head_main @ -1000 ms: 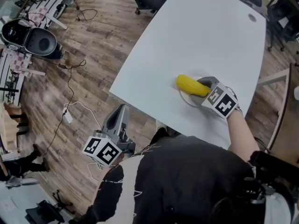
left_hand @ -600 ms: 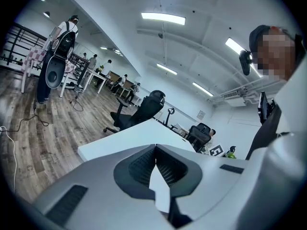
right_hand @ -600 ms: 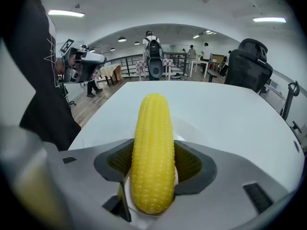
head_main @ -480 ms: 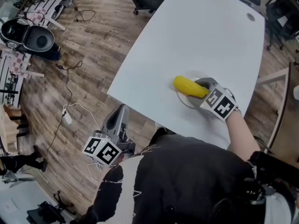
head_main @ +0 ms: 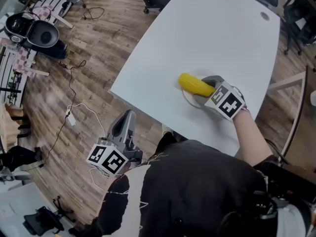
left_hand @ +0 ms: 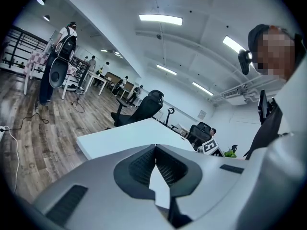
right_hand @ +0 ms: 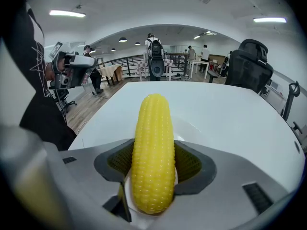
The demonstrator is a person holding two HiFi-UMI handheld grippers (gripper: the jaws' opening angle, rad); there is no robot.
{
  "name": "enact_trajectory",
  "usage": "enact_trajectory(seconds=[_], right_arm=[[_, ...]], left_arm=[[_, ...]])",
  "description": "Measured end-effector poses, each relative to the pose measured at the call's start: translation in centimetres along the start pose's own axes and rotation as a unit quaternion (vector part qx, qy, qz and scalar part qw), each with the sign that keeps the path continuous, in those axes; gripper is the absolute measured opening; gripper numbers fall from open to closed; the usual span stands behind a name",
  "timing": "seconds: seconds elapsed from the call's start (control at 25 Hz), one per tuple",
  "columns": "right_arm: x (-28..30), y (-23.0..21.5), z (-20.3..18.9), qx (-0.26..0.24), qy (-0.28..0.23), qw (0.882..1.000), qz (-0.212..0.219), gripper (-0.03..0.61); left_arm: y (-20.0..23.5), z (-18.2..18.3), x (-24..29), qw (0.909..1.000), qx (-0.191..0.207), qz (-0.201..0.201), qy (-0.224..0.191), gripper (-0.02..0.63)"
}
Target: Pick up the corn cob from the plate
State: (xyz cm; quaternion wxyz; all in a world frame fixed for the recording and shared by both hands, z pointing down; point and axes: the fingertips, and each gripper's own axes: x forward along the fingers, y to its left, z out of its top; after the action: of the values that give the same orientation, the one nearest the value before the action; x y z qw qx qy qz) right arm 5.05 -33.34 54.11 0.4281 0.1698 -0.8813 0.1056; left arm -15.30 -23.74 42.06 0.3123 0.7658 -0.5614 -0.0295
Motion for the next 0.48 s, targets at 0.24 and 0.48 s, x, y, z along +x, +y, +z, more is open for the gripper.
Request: enact_trajectory(seconds=[0.24, 0.48], right_arm=[[-0.4, -0.5, -0.2, -0.006, -0.005, 1.000, -0.003, 0.250], [-0.6, -0.5, -0.2, -0.001, -0.001, 1.000, 0.002, 0.250]], left_arm=[[-2.2, -1.4, -2.6, 0.9994, -0.004, 0.028, -0.019, 0.012], [-3.6, -1.3, -5.7, 0.9973, -0.003, 0.057, -0.047, 0.012]])
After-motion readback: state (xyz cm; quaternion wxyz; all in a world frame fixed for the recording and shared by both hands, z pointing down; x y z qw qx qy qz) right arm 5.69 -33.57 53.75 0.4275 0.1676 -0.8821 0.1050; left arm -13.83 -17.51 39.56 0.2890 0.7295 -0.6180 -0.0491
